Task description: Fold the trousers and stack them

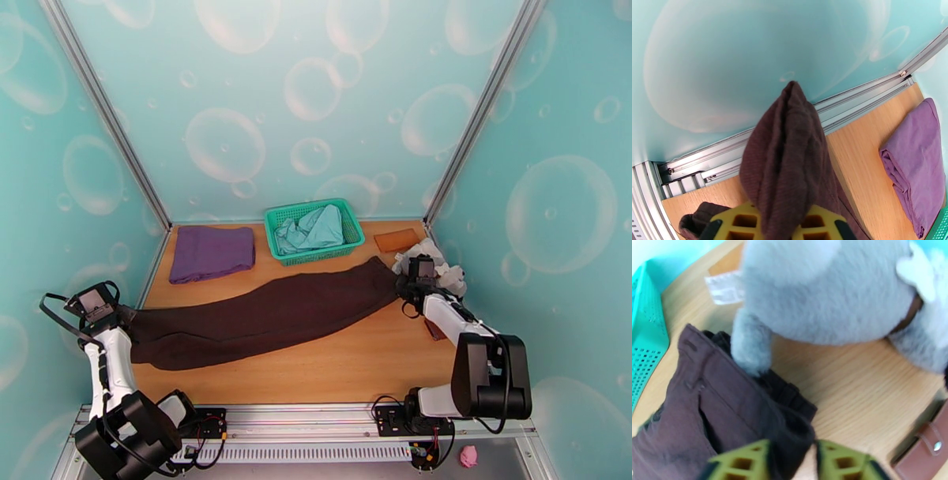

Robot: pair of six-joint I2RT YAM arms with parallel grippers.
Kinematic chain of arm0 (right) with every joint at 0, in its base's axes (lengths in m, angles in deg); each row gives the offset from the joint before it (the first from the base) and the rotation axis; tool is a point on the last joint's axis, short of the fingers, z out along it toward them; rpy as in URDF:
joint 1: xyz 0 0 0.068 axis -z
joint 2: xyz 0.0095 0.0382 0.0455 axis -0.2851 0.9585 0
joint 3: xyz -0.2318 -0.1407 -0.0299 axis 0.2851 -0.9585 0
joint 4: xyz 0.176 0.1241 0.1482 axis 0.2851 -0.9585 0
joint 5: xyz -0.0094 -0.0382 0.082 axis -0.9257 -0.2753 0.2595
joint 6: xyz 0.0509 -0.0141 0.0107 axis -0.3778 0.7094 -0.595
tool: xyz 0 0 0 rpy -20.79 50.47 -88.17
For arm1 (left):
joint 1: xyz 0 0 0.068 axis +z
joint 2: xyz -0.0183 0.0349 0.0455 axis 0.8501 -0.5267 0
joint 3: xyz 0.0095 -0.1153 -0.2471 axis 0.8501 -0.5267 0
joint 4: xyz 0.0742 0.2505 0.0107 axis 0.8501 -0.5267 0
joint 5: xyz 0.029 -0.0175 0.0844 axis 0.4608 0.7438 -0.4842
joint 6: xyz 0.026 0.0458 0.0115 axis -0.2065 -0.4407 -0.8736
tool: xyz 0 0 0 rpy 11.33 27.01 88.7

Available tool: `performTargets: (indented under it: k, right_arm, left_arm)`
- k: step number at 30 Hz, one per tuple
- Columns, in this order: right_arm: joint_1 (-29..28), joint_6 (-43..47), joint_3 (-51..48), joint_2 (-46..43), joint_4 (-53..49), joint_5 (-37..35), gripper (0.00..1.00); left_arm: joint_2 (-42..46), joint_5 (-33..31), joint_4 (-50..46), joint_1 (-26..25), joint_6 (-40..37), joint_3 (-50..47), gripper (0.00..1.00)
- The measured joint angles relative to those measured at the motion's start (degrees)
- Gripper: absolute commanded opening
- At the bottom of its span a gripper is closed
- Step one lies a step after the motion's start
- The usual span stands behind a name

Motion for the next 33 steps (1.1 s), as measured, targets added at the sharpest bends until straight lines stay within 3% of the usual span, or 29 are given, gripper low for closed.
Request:
performTargets:
  k: [4, 8, 12, 13, 17, 20, 22, 28, 30, 33]
  right_arm:
    - [-12.13, -0.11, 1.64, -7.37, 1.88, -0.57, 0.61]
    - [-19.04, -1.09, 5.99, -2.38, 8.35, 7.50, 0.60]
    - [-21.07, -2.64, 8.98, 12.76, 14.67, 16.44, 0.59]
    - [-21.16, -3.08, 8.98, 16.15, 15.32, 18.03, 0.59]
    - [-20.15, -4.57, 9.31, 26.21, 15.45, 22.45, 0.58]
    - [-18.73, -5.11, 12.66, 28.15, 15.74, 23.41, 0.58]
    - [-17.90, -5.38, 14.99, 29.31, 15.58, 22.69, 0.58]
    - [-16.74, -5.55, 16.33, 30.23, 14.27, 18.16, 0.57]
    - [-17.18, -4.46, 15.15, 29.20, 14.60, 15.91, 0.58]
    - [-20.70, -0.13, 12.22, 24.26, 14.67, 10.69, 0.61]
  left_arm:
    - [0.07, -0.11, -0.02, -0.55, -0.04, 0.02, 0.25]
    - [-0.02, -1.29, -0.04, -0.52, 0.02, 0.00, 0.34]
    - [-0.31, -4.55, -0.20, -0.28, 0.20, 0.02, 0.68]
    - [-0.24, -5.44, -0.22, 0.02, 0.17, 0.07, 0.96]
    - [1.25, -6.43, 0.02, 0.66, 0.68, 0.09, 0.99]
    - [3.67, -5.05, 0.92, -1.95, 0.66, 0.09, 0.99]
    - [4.20, -3.15, 1.66, -8.41, 0.55, 0.13, 0.99]
    - [-3.02, 1.09, 1.44, -34.21, 3.56, 0.37, 0.99]
    - [-5.79, 2.10, 1.05, -39.58, 5.64, -0.68, 0.99]
    - [-7.02, 2.67, -0.59, -43.71, 8.55, -3.72, 1.00]
